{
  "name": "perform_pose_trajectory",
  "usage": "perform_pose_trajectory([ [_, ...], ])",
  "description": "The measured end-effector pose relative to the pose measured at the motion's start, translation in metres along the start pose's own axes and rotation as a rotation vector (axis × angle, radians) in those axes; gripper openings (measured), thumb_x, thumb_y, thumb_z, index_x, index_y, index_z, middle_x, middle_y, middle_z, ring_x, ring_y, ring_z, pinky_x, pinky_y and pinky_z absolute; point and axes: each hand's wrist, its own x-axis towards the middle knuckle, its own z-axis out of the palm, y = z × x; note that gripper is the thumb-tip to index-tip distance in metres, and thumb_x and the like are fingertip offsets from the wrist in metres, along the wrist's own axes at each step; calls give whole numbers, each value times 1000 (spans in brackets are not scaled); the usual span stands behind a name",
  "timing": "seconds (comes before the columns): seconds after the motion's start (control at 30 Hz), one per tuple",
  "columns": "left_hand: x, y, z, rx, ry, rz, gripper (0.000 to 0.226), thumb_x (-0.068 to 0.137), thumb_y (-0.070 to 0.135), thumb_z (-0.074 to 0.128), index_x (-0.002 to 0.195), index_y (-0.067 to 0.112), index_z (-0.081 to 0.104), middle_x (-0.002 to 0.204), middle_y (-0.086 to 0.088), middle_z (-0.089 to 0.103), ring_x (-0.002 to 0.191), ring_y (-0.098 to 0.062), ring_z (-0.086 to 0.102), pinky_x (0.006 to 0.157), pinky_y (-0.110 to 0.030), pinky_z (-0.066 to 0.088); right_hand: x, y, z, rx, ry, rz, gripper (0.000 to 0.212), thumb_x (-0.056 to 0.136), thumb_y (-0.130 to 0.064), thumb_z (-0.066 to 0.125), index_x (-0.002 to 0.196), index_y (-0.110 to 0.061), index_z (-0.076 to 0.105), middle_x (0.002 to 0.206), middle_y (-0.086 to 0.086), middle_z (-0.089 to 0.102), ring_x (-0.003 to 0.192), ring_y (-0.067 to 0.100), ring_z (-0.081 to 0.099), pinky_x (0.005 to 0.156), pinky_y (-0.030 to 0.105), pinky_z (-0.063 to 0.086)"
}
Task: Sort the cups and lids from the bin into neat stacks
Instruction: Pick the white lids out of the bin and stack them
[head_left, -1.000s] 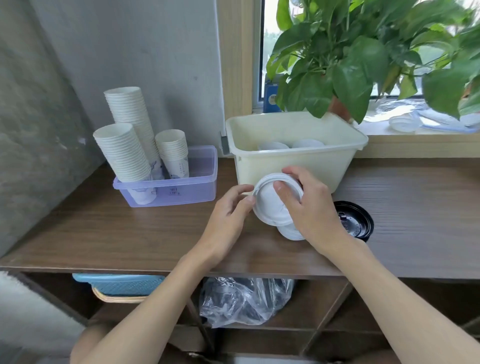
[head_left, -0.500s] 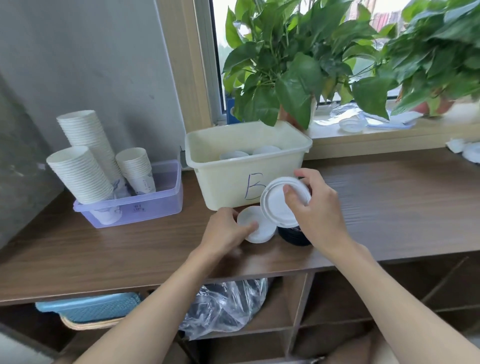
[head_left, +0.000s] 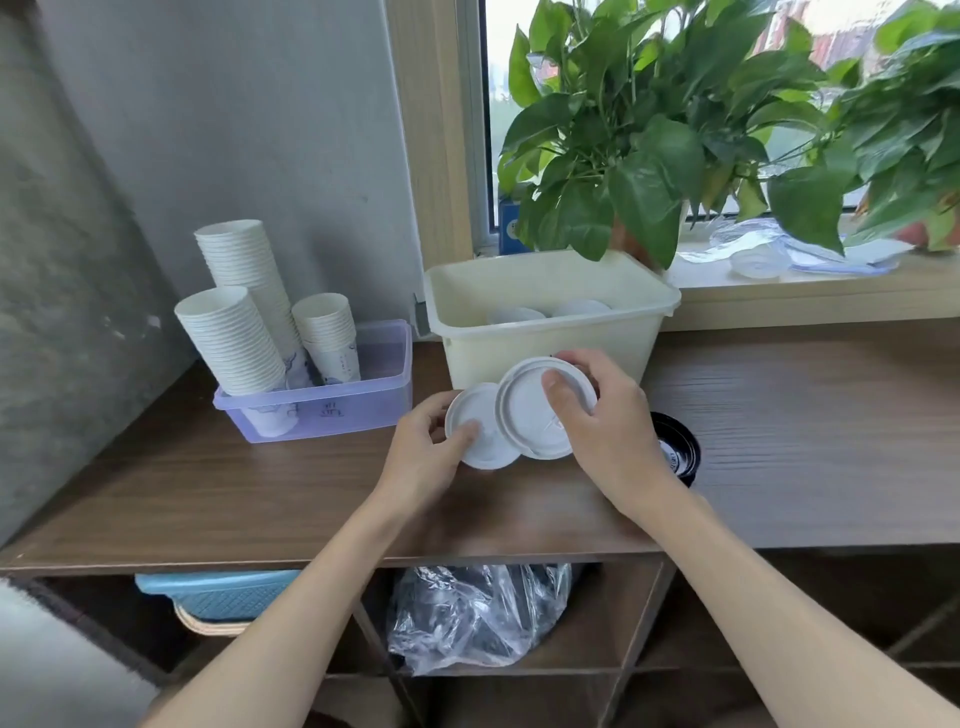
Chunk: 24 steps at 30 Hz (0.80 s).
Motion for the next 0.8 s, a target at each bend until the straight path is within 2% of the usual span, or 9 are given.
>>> perform_pose_trajectory([
  [0.13,-4,-9,-15,-64,17,-26,26,98,11,60,120,22,66,113,9,71,109,-7,65,97,-28,50,-2,5,33,64,-72,26,11,94,-26,59,105,-25,59,93,-12,64,88,5,58,74,17,46],
  [0.23,-8,-14,-21,-211,19,-122,21,103,24,51,117,25,67,115,5,72,113,-14,65,104,-43,48,-3,12,49,117,-73,81,12,93,-25,59,106,-26,60,95,-14,65,90,3,59,75,15,45],
  [0.33,-10,-18,-24,-358,-49,-193,34,101,40,47,122,22,68,121,0,71,116,-21,65,106,-54,45,-2,17,61,141,-70,124,11,93,-23,60,103,-27,60,94,-15,65,90,1,59,77,17,46],
  [0.4,-11,-20,-24,-349,-88,-172,48,90,57,57,125,24,66,123,0,70,118,-21,64,106,-55,46,-1,21,69,166,-60,150,11,92,-23,61,102,-25,61,93,-13,66,89,3,60,78,19,46],
  [0.43,-13,-21,-23,-314,-91,-152,57,82,62,64,126,26,64,124,2,69,118,-19,64,105,-52,47,0,23,73,179,-61,159,10,92,-23,60,102,-24,62,93,-11,67,88,4,60,78,19,46],
  [0.5,-14,-25,-20,-247,-71,-104,63,73,60,73,126,27,61,121,6,69,114,-10,64,99,-33,51,1,27,80,180,-85,159,10,93,-22,60,102,-21,62,96,-4,66,90,7,61,79,21,46],
  [0.6,-14,-27,-14,-199,-15,-81,50,80,33,79,125,24,57,117,10,67,102,6,63,82,-11,48,0,33,89,154,-133,130,9,92,-19,60,101,-21,62,103,2,62,93,5,59,81,17,45],
  [0.67,-15,-29,-12,-177,21,-90,47,87,22,76,127,21,51,120,8,62,98,11,60,80,-7,46,-1,32,92,184,-154,124,12,92,-16,59,102,-23,60,101,-4,64,92,-1,58,80,13,44],
  [0.8,-15,-33,-11,-117,47,-30,46,88,20,74,127,25,50,120,12,62,105,10,58,89,-9,44,-1,33,92,293,-194,143,23,85,-16,55,106,-20,60,99,-10,65,92,-2,58,82,11,44],
])
